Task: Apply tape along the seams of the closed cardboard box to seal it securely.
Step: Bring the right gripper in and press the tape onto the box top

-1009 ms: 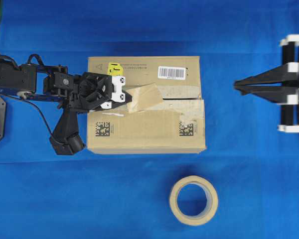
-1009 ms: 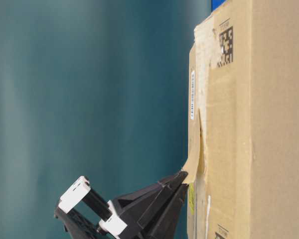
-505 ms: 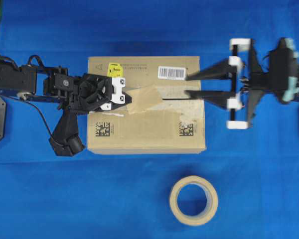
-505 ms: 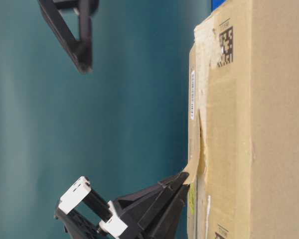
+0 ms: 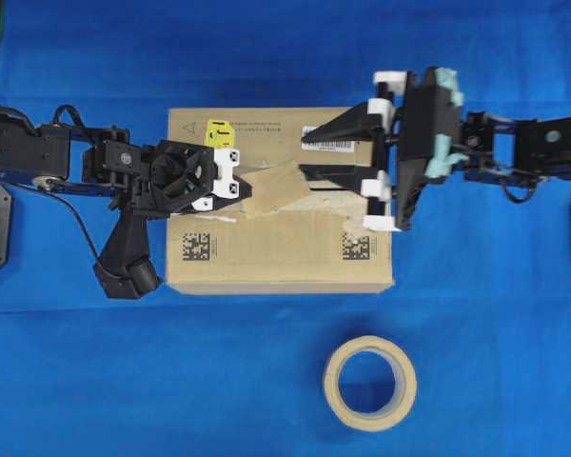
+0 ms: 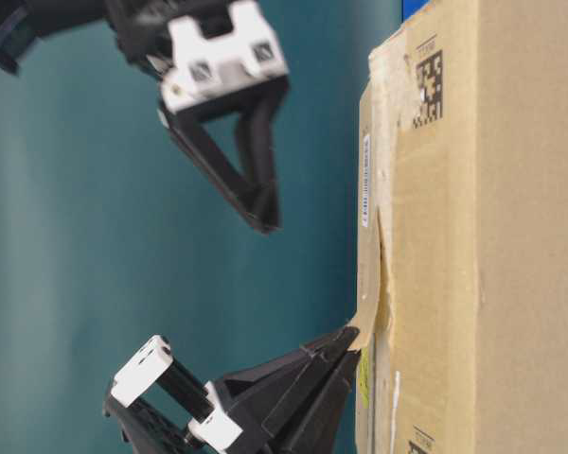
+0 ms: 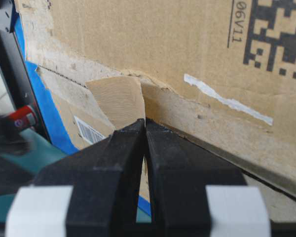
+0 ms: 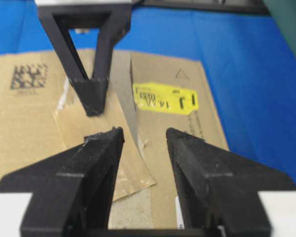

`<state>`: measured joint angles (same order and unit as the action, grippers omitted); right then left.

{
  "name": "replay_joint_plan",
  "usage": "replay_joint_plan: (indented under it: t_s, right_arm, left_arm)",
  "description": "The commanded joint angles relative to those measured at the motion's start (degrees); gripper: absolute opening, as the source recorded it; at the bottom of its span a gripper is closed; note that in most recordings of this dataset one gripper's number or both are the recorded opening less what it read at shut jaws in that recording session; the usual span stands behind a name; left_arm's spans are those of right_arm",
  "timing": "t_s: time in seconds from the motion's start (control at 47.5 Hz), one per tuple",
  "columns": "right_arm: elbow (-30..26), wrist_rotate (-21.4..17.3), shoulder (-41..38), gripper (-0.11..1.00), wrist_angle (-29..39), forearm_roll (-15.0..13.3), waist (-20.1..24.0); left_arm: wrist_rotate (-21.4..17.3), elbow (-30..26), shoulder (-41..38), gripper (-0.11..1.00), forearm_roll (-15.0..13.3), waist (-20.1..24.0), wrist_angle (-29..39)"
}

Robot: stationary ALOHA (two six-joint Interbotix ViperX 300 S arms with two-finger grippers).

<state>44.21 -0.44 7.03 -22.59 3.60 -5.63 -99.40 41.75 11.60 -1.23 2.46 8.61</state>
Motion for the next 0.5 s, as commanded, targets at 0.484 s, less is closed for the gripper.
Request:
replay_joint_plan:
  t_s: [0.484]
  right_arm:
    - [-3.7,-0.2,-8.0,0.47,1.7,1.6,1.7]
  left_arm:
    - [1.1,-0.7,0.8,0.00,-0.2,-0.1,-0.2]
